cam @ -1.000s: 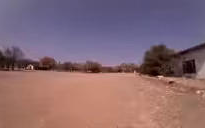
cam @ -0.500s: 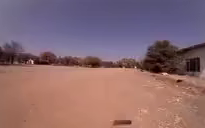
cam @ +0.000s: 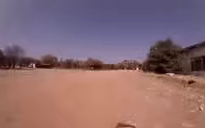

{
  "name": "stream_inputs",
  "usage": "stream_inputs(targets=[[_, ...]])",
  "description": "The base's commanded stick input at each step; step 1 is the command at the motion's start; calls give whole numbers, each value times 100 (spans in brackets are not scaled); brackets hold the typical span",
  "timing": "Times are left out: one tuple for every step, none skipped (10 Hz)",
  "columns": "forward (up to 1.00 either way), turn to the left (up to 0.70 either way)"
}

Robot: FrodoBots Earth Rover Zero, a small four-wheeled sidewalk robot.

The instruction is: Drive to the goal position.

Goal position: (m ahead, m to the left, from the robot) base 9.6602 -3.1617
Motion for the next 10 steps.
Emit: stream_inputs(targets=[[100, -3], [100, -26], [100, -40], [100, -40], [100, -40], [100, -40], [100, -34], [100, -27], [100, -5], [100, -2]])
